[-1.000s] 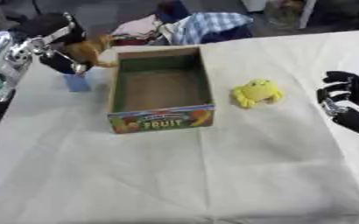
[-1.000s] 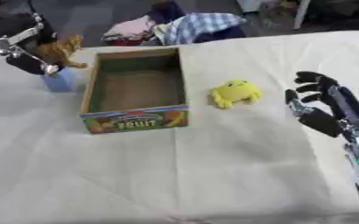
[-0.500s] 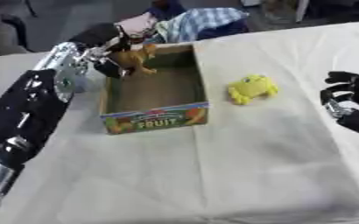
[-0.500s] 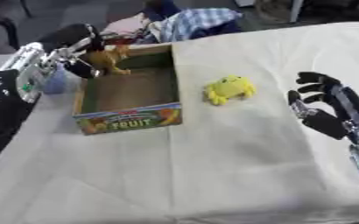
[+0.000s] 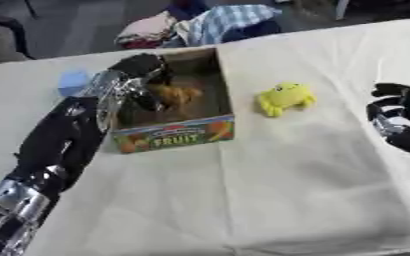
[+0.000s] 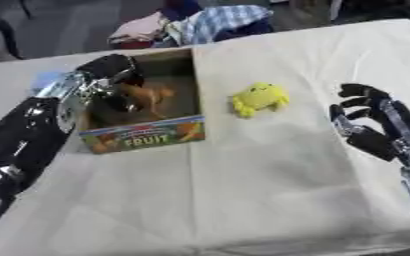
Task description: Pick up objects on the table and place them in the box.
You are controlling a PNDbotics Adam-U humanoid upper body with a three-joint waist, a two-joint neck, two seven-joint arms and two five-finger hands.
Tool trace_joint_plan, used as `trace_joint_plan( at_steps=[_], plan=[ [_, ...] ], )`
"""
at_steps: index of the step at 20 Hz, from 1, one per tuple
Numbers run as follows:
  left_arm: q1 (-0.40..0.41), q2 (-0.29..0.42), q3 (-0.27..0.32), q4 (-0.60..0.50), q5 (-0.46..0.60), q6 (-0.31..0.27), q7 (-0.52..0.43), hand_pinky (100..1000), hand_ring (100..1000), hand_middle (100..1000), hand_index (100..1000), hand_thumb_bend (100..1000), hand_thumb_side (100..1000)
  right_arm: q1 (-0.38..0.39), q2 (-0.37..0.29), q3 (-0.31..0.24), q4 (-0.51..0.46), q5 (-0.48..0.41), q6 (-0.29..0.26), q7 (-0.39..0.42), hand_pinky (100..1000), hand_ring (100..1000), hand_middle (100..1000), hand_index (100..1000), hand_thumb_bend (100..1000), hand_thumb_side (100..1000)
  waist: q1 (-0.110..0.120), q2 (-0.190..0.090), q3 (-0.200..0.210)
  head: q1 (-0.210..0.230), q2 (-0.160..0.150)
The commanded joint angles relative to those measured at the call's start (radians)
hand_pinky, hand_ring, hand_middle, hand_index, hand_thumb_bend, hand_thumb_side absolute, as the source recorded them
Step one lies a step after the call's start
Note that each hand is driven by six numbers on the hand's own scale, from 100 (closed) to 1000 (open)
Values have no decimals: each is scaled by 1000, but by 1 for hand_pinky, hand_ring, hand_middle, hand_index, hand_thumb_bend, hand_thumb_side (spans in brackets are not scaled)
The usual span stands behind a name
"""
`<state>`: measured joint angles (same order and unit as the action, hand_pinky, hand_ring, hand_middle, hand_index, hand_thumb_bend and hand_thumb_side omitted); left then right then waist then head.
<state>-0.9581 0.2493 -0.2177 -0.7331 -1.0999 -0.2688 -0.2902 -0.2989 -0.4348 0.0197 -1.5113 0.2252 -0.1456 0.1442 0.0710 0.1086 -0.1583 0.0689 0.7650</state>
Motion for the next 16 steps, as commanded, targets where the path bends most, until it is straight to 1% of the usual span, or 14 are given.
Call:
trace_joint_plan(
  at_steps=[1,2,3,4,6,8,9,12,14,16],
  plan=[
    [-14,23,5,-3,43,-29,-94,702,569,521,633,571,189,-6,-11,-8,-10,-7,-1,-4,669,765,770,877,182,492,-10,-14,5,-5,5],
    [-14,31,2,-9,81,-41,-140,711,582,559,670,606,232,-2,-13,-9,-9,-6,0,-6,669,765,770,877,183,491,-11,-16,10,-8,5],
    [-16,40,-1,-18,121,-50,-188,716,590,574,687,625,253,1,-15,-10,-8,-6,0,-7,669,765,770,877,184,491,-12,-18,14,-11,5],
    [-18,53,-5,-35,163,-56,-235,730,616,617,741,737,332,4,-17,-11,-8,-6,0,-7,669,766,770,877,183,490,-13,-21,18,-14,5],
    [-24,91,-20,-87,244,-59,-321,743,651,663,784,847,406,10,-19,-14,-6,-5,0,-9,669,765,770,877,183,490,-14,-26,27,-20,5],
    [-29,136,-33,-152,321,-49,-396,749,670,686,805,886,430,17,-22,-18,-4,-4,1,-13,669,766,770,877,183,489,-15,-32,39,-27,5],
    [-32,158,-39,-184,361,-41,-428,751,676,692,807,892,433,21,-23,-19,-3,-4,1,-13,669,766,770,877,183,490,-15,-35,44,-30,5],
    [-40,221,-49,-266,461,-9,-502,758,694,721,815,921,448,28,-26,-20,-1,-3,1,-15,669,766,770,877,182,491,-14,-41,57,-36,5],
    [-42,263,-45,-304,502,14,-526,756,695,723,813,928,444,31,-28,-21,0,-3,1,-15,669,766,769,877,182,491,-14,-44,63,-39,5],
    [-39,300,-34,-328,507,39,-515,745,682,708,803,921,426,33,-29,-22,1,-3,1,-15,669,766,769,877,181,492,-14,-45,67,-40,5]
  ],
)
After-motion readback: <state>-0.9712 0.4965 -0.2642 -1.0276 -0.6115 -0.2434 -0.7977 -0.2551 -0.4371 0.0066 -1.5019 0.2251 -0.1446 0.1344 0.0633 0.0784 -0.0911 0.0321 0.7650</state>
